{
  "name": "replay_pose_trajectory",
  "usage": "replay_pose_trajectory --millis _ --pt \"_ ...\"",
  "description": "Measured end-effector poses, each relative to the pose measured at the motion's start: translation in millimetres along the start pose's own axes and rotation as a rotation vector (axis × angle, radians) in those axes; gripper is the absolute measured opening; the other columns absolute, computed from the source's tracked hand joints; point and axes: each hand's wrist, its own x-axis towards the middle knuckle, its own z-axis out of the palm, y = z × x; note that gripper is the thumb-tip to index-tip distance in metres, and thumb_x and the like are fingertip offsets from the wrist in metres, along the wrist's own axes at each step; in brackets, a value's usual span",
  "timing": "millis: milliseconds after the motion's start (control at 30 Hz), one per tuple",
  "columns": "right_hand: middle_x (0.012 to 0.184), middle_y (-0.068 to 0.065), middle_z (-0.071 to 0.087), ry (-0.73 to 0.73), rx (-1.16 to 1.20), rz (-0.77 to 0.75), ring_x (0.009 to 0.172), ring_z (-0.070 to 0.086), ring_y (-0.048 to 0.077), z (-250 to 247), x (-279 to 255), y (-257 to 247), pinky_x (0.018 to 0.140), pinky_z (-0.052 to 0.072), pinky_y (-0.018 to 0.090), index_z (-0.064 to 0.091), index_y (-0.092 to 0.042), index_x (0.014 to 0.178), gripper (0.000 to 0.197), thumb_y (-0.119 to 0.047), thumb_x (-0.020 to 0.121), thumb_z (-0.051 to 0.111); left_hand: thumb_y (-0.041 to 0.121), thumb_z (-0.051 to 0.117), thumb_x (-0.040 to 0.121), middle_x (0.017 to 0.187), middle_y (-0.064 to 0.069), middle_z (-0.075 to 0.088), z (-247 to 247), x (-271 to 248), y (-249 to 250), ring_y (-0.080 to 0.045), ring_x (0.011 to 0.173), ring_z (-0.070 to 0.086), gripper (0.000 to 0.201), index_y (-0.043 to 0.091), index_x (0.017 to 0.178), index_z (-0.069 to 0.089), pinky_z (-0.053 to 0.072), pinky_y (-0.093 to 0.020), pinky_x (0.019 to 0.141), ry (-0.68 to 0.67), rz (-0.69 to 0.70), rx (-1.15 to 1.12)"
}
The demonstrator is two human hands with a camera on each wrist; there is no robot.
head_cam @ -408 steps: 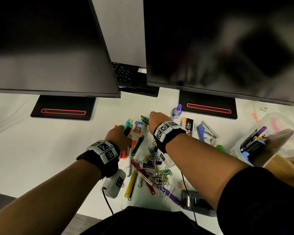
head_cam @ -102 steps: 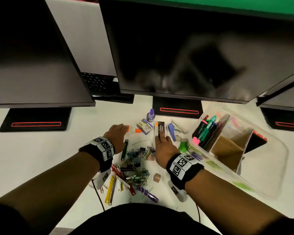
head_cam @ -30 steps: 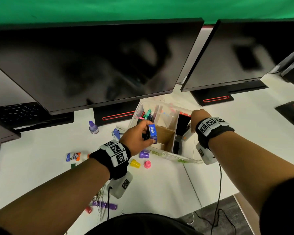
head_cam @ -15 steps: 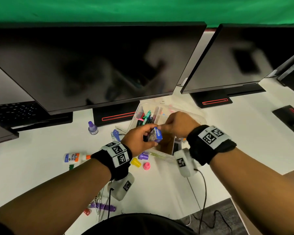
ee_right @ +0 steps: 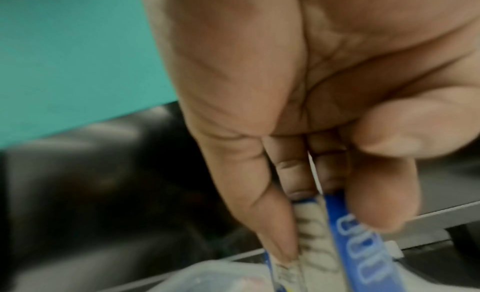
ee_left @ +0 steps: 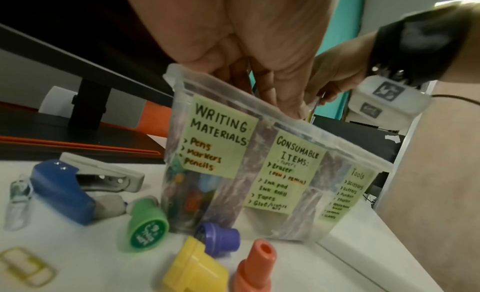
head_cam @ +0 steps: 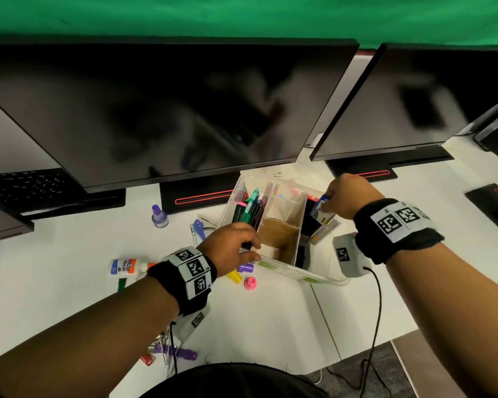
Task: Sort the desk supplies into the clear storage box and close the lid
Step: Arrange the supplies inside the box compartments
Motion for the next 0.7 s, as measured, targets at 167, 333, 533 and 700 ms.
replay_pose_trajectory --millis 167,333,533,700 --pt "0.101 0.012 0.067 -0.097 -0.182 -0.029 0.098 0.064 0.028 26.4 30.5 -5.9 0.079 0.049 0.029 0.069 -0.007 0.105 0.034 -0.029 0.079 0.07 0.024 0.065 0.085 0.115 0.005 0.056 0.9 3.1 -0.3 -0.009 0.108 0.052 0.015 0.017 0.098 0.071 0.04 -0.018 0.091 -0.027 0.012 0.01" --pt "0.109 0.016 0.067 -0.223 -0.182 0.006 0.103 0.063 0.032 40.4 40.9 -16.6 0.084 0.049 0.033 0.065 -0.002 0.106 0.028 -0.012 0.08 0.068 0.024 0.062 0.087 0.119 0.005 0.054 1.9 2.4 -0.5 -0.009 0.112 0.049 0.017 0.017 0.101 0.07 0.038 -0.018 0.093 -0.023 0.009 0.019" --pt "0.113 0.015 0.066 -0.171 -0.233 -0.018 0.107 0.063 0.031 49.7 47.8 -19.2 0.091 0.049 0.034 0.063 -0.002 0.11 0.034 -0.017 0.08 0.069 0.025 0.062 0.087 0.12 0.005 0.054 2.8 1.9 -1.7 -0.009 0.112 0.049 0.018 0.016 0.102 0.069 0.04 -0.022 0.095 -0.028 0.002 0.006" --pt "0.112 0.017 0.064 -0.021 -0.181 -0.021 0.104 0.061 0.032 35.1 43.4 -19.5 0.085 0.048 0.033 0.061 0.0 0.107 0.027 -0.018 0.087 0.058 0.023 0.06 0.088 0.111 0.004 0.059 -1.1 -0.4 -4.4 -0.009 0.104 0.053 0.015 0.016 0.098 0.069 0.045 -0.024 0.094 0.057 0.013 -0.031"
